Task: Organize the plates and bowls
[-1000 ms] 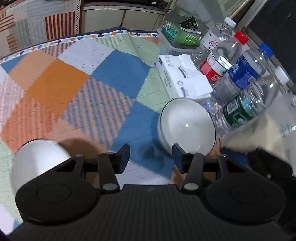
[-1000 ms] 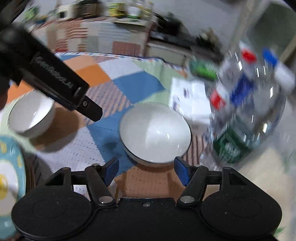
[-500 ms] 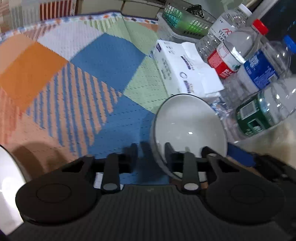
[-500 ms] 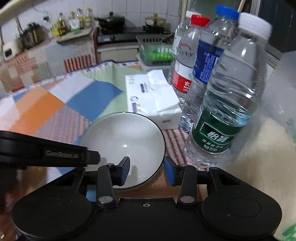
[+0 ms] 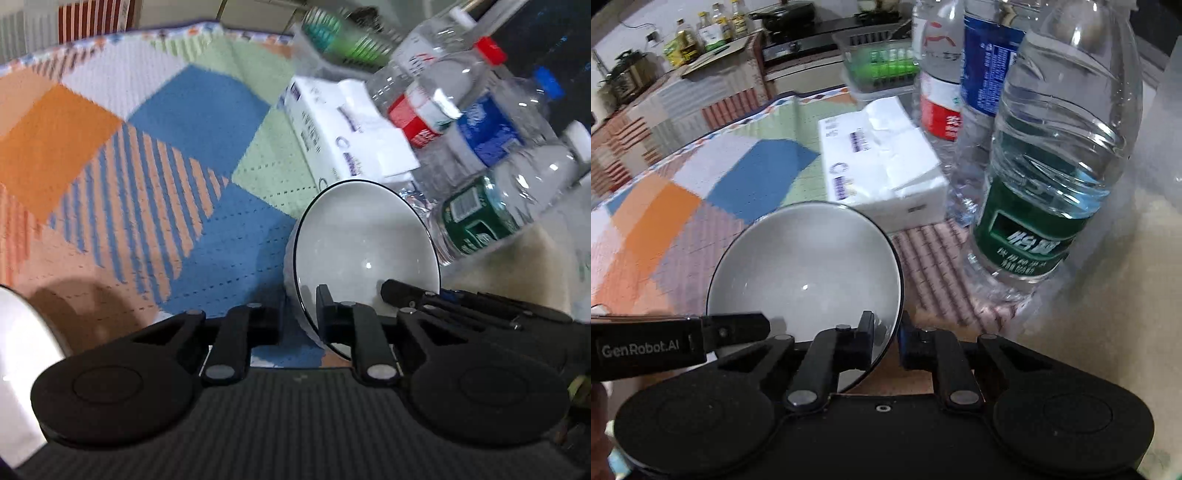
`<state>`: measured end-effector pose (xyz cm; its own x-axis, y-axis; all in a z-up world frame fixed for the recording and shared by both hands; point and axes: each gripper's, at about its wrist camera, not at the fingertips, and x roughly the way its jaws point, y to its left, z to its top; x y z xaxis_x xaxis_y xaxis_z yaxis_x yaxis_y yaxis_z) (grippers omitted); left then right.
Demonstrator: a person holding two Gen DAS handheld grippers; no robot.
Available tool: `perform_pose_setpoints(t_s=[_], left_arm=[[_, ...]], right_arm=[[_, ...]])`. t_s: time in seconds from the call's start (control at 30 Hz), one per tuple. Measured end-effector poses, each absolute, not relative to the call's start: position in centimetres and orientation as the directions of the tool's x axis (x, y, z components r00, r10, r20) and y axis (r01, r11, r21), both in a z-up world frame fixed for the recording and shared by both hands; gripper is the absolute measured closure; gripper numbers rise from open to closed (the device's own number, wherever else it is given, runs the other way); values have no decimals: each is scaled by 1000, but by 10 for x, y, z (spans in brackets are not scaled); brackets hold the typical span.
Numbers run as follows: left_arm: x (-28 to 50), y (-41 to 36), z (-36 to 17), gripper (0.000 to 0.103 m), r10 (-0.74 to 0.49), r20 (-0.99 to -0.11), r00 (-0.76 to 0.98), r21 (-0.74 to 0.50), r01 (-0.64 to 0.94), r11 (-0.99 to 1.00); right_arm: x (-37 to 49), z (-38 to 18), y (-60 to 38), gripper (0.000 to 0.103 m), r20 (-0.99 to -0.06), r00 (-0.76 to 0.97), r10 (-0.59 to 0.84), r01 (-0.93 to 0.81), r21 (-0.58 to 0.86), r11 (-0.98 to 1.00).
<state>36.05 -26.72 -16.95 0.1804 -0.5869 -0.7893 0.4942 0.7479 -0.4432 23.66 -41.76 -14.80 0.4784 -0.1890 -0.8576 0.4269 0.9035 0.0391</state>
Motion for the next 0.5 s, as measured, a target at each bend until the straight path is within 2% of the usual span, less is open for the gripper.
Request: perform_pose_setpoints(t_s=[0.2,0.3,0.5], left_arm=[[350,-239,-149,88,-602,-783,156,-475,474,741],[347,-229,-142,88,-593,-798,106,-486,467,739],[331,-193,-120,88,-594,-793,135,-479,464,745]], right_arm=[[217,-126,-412,87,-849,521,-91,435,172,884],[212,-114,-402,87,-836,545,-68,409,195,891],[204,-88,-380,87,-811,585,-9,356,247,901]])
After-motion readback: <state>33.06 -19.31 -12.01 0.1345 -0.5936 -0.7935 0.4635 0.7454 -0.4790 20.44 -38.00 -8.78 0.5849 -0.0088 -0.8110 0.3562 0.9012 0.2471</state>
